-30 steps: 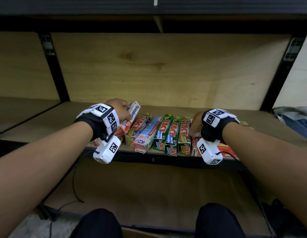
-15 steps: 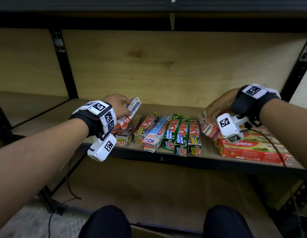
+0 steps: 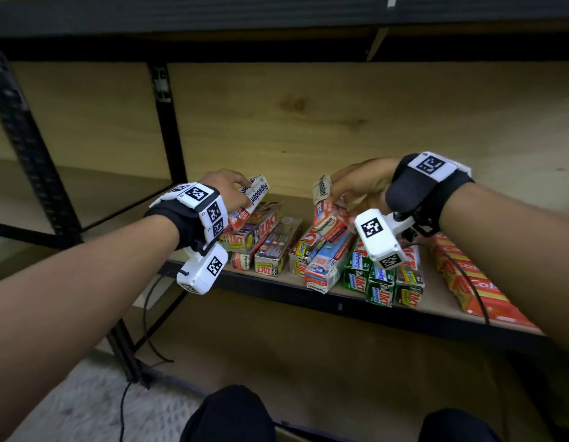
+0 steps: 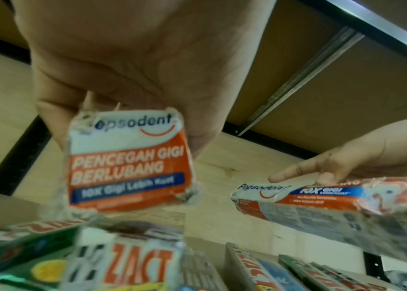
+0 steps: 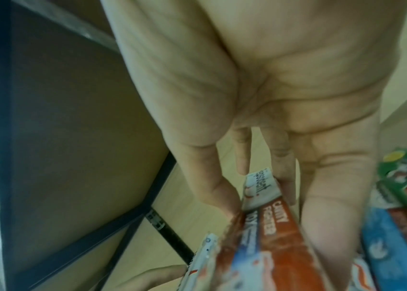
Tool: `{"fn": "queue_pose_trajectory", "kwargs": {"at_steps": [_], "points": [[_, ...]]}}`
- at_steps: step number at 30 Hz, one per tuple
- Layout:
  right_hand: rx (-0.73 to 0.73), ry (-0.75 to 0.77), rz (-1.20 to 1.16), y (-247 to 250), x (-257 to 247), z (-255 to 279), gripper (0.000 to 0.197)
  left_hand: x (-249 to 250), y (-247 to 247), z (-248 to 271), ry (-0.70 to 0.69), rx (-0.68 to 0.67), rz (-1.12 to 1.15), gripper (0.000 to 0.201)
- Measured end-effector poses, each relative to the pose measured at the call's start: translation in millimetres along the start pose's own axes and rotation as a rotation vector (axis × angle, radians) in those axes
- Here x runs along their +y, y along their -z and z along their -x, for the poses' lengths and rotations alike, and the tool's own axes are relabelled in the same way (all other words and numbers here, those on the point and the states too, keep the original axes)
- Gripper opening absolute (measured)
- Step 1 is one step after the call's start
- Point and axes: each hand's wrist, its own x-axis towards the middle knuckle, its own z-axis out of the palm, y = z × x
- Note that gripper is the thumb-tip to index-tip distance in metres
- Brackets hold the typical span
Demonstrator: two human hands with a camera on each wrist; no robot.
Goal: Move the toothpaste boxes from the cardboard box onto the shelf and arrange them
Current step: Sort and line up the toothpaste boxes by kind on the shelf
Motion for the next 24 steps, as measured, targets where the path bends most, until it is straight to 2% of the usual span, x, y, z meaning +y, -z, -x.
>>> {"fn": "queue_pose_trajectory", "kwargs": {"at_steps": [4, 6, 9, 13, 16, 19, 20, 24], "points": [[-0.041, 0.106, -0.124, -22.6, -29.4, -3.6, 0.018, -25.7, 5.9, -0.7, 0.024, -0.011, -0.065, 0.046], [-0.057, 0.116, -0.153, -35.1, -41.4, -9.3, 0.004, -38.8, 7.2, -0.6, 0.038, -0.02, -0.084, 0.048], [-0.052, 0.095, -0.174, -60.1, -61.7, -20.6, 0.007, -57.6, 4.1, -3.5, 0.081, -0.008, -0.041, 0.048], [-0.122, 0.073, -0.184, -90.0, -88.7, -33.7, 0.009, -75.0, -5.8, -10.0, 0.135, -0.023, -0.008, 0.045], [-0.085, 0.087, -0.258, -101.3, -104.7, -48.3, 0.008, -81.0, -11.8, -13.8, 0.132, -0.01, 0.045, 0.041], [-0.095, 0.204, -0.221, -115.4, -114.7, -57.9, 0.033, -84.6, -15.3, -19.1, 0.114, -0.021, 0.113, 0.037], [-0.091, 0.236, -0.178, -119.5, -116.0, -59.2, 0.036, -85.4, -15.9, -20.1, 0.119, -0.023, 0.149, 0.036], [-0.1, 0.198, -0.169, -127.5, -115.8, -69.4, 0.04, -95.3, -18.9, -26.5, 0.168, -0.021, 0.326, 0.035]]}}
